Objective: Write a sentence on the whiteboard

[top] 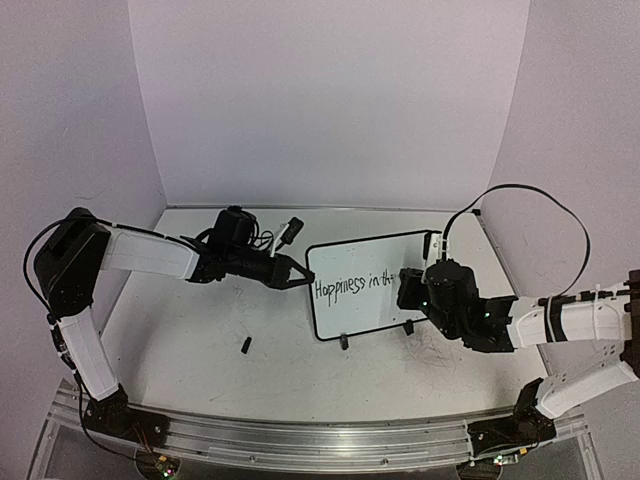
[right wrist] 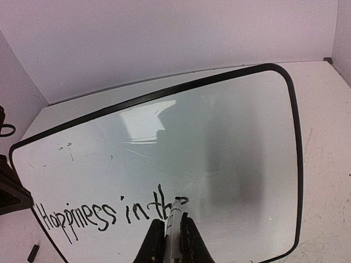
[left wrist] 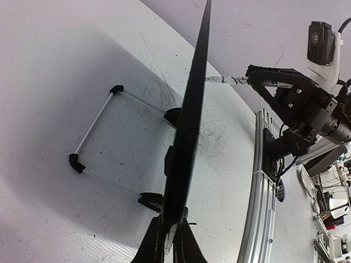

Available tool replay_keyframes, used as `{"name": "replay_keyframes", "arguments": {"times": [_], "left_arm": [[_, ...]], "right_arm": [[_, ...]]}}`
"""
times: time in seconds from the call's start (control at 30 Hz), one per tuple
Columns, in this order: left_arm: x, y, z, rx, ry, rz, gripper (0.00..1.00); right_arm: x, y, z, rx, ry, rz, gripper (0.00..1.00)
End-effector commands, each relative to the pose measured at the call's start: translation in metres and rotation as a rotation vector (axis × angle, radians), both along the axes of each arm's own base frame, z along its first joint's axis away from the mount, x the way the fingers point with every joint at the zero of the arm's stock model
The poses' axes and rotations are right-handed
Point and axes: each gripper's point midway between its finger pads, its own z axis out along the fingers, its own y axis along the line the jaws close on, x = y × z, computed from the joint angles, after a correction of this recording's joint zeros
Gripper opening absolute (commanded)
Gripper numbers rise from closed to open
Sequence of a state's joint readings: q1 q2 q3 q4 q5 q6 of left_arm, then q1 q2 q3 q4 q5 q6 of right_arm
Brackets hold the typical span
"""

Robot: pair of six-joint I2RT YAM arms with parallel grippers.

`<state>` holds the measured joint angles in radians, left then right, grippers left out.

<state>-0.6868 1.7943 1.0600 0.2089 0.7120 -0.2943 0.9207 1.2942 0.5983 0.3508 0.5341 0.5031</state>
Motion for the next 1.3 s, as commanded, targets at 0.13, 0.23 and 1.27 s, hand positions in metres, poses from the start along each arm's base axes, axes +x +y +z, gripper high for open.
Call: {"name": "replay_keyframes", "arguments": {"times": [0.13,0.23,1.27], "left_arm": [[-0.013,-0.005,0.014,-0.003,0.009,-0.037,0.0],[-0.013,-0.005,0.013,-0.003,0.01,-0.038,0.0],[-0.013,-0.006,0.013,0.001,0.008,-0.035,0.0]], "right_arm": [[-0.002,-0.002,-0.008,0.029,0.029,-0.011,0.0],[-0.004,-0.005,-0.013,0.027,0.041,-0.02,0.0],[-0.011,-0.016,0.027,0.027,-0.057,0.018,0.0]]}}
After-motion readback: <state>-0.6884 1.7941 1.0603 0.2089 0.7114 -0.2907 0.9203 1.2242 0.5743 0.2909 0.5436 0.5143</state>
